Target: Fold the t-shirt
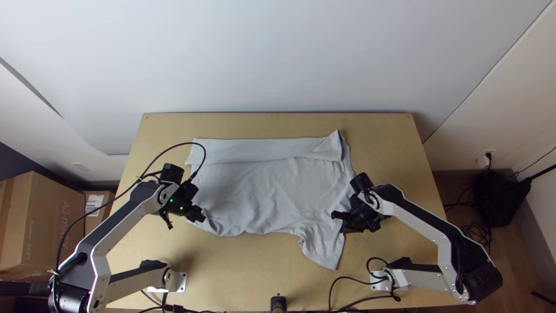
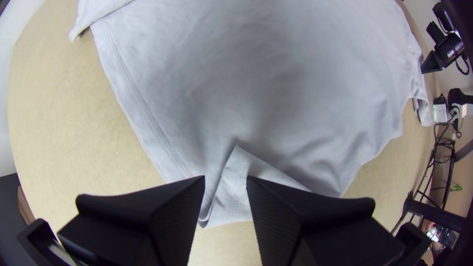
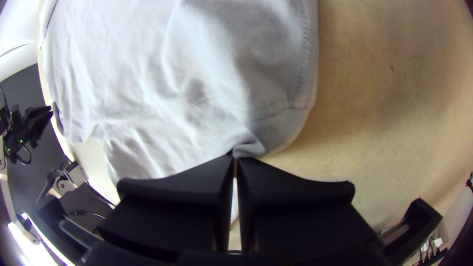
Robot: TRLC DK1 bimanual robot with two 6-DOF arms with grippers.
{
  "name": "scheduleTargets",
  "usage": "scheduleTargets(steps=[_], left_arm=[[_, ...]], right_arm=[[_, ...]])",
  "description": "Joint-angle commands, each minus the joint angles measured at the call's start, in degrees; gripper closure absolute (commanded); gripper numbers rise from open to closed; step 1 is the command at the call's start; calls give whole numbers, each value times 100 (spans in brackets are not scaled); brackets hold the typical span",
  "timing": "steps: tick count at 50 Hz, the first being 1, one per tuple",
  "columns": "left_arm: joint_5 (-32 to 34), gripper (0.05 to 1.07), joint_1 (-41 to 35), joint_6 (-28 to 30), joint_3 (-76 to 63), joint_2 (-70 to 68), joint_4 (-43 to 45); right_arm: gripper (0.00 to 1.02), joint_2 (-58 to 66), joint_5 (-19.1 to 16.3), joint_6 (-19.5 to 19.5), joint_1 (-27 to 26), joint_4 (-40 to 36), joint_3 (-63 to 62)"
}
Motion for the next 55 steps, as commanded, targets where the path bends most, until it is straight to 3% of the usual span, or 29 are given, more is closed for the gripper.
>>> scheduleTargets(steps=[1,17,20,25,26,44,55], left_arm=[[44,60,-84,-99,3,128,3],[44,61,-418,-257,-217,198,126],[53,71,-436,-257,-261,198,143],[53,102,-453,-213,-349,146,222],[53,105,-453,-195,-375,128,213],[62,104,-93,-37,-384,-557,-50],[123,104,487,350,-384,-1120,-534]], right_arm=[[100,-88,52,67,35,29,25],[100,-115,52,49,35,29,51],[100,-141,52,40,35,29,51],[100,-211,52,32,35,29,42],[100,-220,52,23,26,29,51],[100,-396,69,-4,-79,-23,209],[100,-387,131,-469,-800,-129,306]])
